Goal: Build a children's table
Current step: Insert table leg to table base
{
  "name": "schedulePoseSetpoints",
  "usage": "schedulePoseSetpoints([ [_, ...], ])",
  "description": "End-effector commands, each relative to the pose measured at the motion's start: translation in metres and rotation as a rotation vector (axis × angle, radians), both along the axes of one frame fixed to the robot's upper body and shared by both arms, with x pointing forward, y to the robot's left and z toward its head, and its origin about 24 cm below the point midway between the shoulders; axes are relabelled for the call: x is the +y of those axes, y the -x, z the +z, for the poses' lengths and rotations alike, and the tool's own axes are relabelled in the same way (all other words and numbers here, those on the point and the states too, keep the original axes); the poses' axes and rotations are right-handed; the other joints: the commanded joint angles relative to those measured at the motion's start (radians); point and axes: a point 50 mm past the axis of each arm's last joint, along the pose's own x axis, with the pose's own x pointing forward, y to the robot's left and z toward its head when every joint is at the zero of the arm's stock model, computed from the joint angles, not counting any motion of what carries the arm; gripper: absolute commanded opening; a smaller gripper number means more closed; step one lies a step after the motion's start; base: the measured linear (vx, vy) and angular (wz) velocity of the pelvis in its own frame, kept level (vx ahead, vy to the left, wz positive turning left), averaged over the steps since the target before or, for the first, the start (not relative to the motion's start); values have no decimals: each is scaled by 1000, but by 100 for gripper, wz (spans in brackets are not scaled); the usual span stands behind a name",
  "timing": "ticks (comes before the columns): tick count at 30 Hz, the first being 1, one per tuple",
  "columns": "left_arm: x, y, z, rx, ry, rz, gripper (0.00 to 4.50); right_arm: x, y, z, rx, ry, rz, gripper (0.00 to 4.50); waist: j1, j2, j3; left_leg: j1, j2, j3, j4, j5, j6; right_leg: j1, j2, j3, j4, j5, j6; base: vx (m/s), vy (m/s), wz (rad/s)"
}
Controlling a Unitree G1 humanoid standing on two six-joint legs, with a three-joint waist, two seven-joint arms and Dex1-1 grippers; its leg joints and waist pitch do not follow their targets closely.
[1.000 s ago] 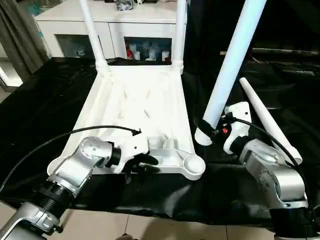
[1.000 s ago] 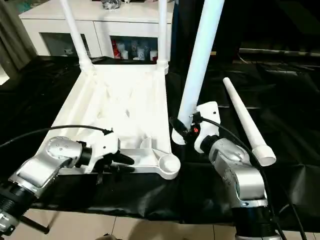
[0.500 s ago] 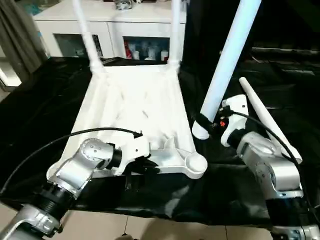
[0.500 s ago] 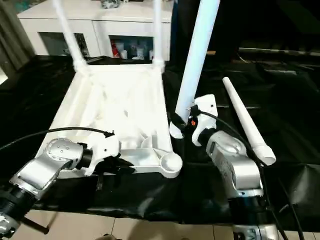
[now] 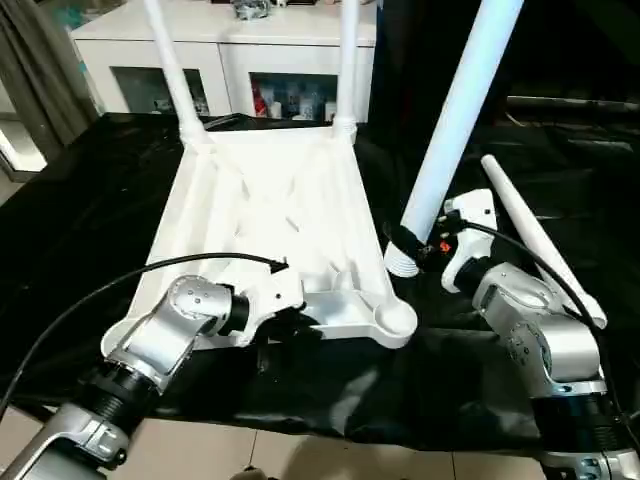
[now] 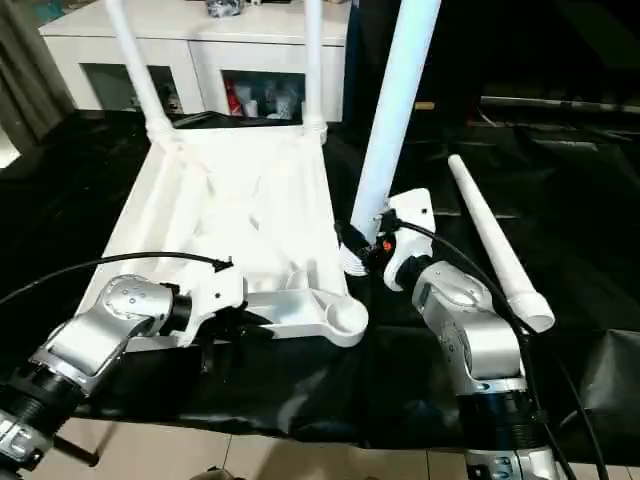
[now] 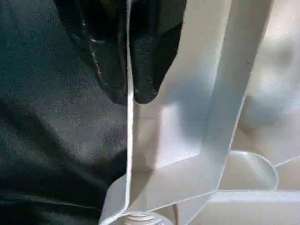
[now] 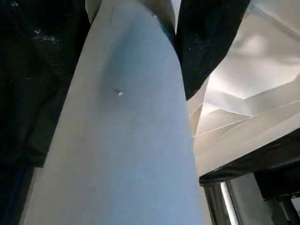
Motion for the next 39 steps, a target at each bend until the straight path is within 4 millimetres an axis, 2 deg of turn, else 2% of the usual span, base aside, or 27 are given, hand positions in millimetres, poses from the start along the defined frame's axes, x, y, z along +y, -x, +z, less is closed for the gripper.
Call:
schedulePoseSetpoints([
  [1,7,-4,2,-1,1,41,0,4,-2,10,-39,-12,34,191,4,-16,-66,9,33,-15,-73,-252,4,45,-76,56,-90,-384,-114,0,0,0],
  [3,7,-5,1,-1,2,53,0,5,-2,12,-32,-38,52,191,5,-16,-66,10,33,-15,-72,-246,9,44,-77,57,-90,-384,-115,0,0,0],
  [4,7,-5,0,2,11,66,0,6,-1,13,-30,-45,69,191,4,-20,-65,9,34,-14,-73,-244,12,44,-75,57,-91,-385,-114,0,0,0],
  [7,7,-8,-2,15,32,134,0,7,2,15,-14,-36,147,191,5,-19,-63,11,34,-14,-72,-251,15,44,-74,55,-93,-405,-111,0,0,0],
  [10,6,-12,0,4,65,184,0,5,5,17,3,-38,190,191,3,-22,-63,6,31,-15,-72,-246,16,47,-75,54,-96,-432,-91,0,0,0],
  [12,3,-19,4,-20,103,235,0,4,5,19,12,-45,210,191,4,-30,-63,6,27,-12,-69,-232,23,46,-75,53,-101,-462,-73,0,0,0],
  [15,1,-24,8,-42,124,261,0,3,4,18,16,-19,222,191,6,-31,-66,4,27,-12,-67,-206,28,46,-74,52,-100,-445,-67,0,0,0],
  [17,0,-27,9,-42,142,269,0,0,-1,16,22,5,205,191,3,-35,-69,2,26,-11,-65,-188,32,47,-73,52,-95,-415,-78,0,0,0],
  [22,-2,-27,12,-48,166,250,0,4,-5,14,32,21,222,191,6,-32,-72,1,29,-9,-63,-150,46,46,-72,54,-84,-328,-116,0,0,0],
  [25,-4,-24,10,-42,168,202,0,7,-16,7,37,11,189,191,4,-35,-72,2,28,-7,-62,-158,46,44,-74,54,-86,-329,-133,0,0,0],
  [26,-3,-24,10,-40,168,204,0,9,-17,6,43,4,195,191,6,-32,-71,3,30,-7,-63,-161,45,45,-74,54,-85,-330,-136,0,0,0],
  [28,-3,-24,10,-40,166,203,0,11,-19,4,53,6,207,191,7,-41,-70,3,32,-7,-64,-163,47,46,-75,54,-83,-329,-136,0,0,0],
  [29,-3,-24,10,-41,164,202,0,13,-20,3,58,8,216,191,8,-38,-70,3,33,-8,-65,-160,46,47,-75,54,-82,-327,-136,0,0,0],
  [30,-2,-25,11,-45,160,201,0,15,-21,0,66,17,227,191,7,-43,-69,2,33,-7,-65,-162,46,47,-76,54,-82,-329,-135,0,0,0],
  [32,-1,-25,11,-55,148,200,0,16,-22,-2,76,23,238,191,9,-41,-69,2,33,-7,-65,-161,46,46,-78,55,-83,-335,-132,0,0,0],
  [33,-1,-25,11,-58,143,199,0,16,-22,-3,80,26,242,191,7,-46,-68,2,32,-7,-65,-163,46,47,-77,55,-83,-340,-129,0,0,0],
  [36,2,-25,8,-73,97,188,0,18,-22,-9,104,61,265,191,8,-46,-66,2,33,-8,-66,-162,44,45,-77,55,-84,-355,-116,0,0,0],
  [39,3,-25,7,-72,92,186,0,18,-22,-11,103,72,268,191,8,-45,-66,4,35,-8,-67,-172,39,44,-78,56,-86,-359,-117,0,0,0],
])
